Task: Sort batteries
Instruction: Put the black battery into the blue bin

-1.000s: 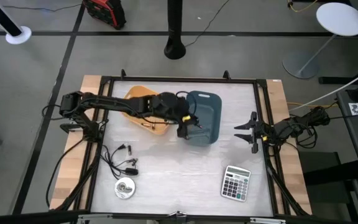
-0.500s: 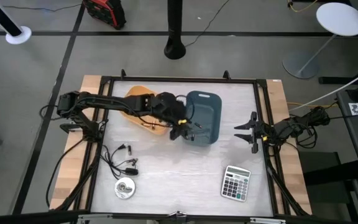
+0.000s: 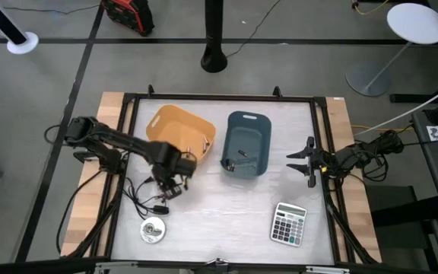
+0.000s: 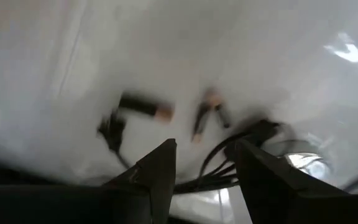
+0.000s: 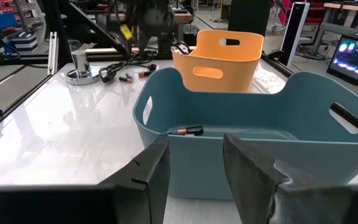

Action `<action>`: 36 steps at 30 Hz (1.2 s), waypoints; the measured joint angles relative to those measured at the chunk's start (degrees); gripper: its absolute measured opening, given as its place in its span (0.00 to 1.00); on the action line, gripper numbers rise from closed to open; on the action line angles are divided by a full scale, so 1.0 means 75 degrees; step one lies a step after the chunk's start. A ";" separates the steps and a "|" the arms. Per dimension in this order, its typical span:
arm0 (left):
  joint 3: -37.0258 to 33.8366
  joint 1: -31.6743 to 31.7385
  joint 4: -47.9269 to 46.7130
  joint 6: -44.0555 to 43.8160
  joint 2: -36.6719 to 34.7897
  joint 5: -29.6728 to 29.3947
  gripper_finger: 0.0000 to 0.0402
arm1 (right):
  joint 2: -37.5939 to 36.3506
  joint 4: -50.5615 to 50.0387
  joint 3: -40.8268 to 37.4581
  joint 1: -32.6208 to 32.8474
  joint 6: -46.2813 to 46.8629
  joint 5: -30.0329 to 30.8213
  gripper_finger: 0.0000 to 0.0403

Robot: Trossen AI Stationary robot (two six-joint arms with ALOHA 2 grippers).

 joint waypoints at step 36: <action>-0.2355 -0.0445 0.2210 -0.3668 0.0009 -0.1099 0.27 | -0.0003 0.0000 0.0001 0.0000 -0.0001 0.0002 0.36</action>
